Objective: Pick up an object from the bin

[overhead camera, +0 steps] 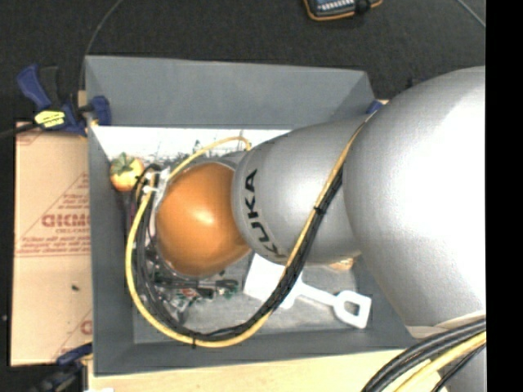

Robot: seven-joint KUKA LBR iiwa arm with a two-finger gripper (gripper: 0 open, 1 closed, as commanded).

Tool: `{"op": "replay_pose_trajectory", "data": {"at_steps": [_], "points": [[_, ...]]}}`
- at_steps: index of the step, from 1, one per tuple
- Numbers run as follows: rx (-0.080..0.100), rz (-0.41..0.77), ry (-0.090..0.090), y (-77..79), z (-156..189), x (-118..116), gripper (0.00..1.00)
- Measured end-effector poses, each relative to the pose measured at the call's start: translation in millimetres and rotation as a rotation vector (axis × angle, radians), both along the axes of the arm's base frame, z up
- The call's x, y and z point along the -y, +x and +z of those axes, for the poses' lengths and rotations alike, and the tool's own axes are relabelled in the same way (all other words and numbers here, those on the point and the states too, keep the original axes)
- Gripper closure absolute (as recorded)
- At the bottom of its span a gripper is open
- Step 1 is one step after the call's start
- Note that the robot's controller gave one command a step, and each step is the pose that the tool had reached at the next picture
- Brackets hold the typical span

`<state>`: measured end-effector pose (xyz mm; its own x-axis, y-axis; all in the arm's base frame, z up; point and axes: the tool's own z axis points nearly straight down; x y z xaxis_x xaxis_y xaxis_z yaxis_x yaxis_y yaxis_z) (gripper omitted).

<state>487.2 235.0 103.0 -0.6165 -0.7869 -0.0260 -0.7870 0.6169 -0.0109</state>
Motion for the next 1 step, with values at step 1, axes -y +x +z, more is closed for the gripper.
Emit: {"op": "replay_pose_trajectory", "data": {"at_steps": [1], "points": [[0.001,-0.002,0.001,0.5,30.5,0.1,1.00]]}}
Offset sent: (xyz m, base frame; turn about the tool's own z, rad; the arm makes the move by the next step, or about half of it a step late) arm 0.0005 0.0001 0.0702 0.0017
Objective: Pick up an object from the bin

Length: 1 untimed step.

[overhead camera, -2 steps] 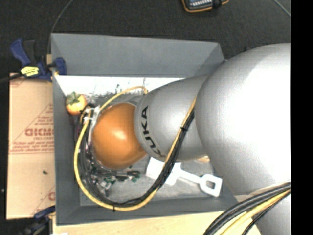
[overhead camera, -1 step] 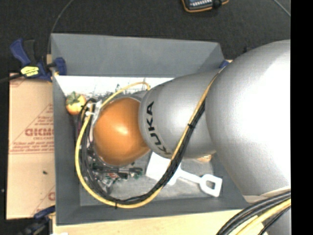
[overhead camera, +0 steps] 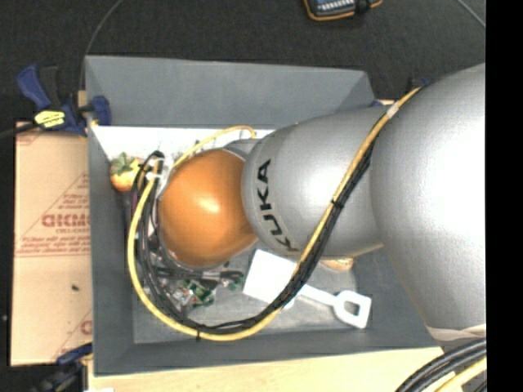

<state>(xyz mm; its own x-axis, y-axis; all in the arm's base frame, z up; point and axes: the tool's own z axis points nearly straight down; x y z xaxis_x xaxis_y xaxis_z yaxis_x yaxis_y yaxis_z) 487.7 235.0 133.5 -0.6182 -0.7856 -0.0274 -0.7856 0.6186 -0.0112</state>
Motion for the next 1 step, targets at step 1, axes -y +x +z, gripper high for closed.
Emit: {"op": "replay_pose_trajectory", "data": {"at_steps": [1], "points": [[0.002,-0.002,0.001,0.6,21.5,0.0,1.00]]}}
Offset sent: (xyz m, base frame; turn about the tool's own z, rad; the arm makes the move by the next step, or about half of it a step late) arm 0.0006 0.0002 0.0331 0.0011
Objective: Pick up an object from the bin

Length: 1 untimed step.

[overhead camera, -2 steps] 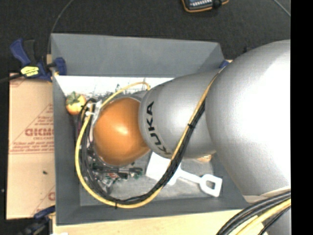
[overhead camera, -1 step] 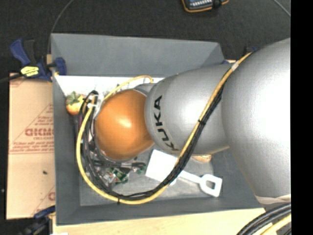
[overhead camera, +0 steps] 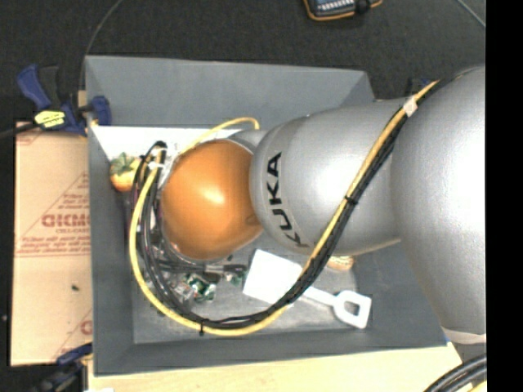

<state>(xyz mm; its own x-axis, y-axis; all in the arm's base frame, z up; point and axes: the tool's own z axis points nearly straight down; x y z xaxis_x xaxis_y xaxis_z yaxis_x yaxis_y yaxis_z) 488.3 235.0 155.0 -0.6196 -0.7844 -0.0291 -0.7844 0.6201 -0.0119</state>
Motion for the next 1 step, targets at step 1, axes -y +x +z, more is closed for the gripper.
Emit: {"op": "replay_pose_trajectory", "data": {"at_steps": [1], "points": [[0.005,-0.003,0.003,1.4,17.8,-0.2,1.00]]}}
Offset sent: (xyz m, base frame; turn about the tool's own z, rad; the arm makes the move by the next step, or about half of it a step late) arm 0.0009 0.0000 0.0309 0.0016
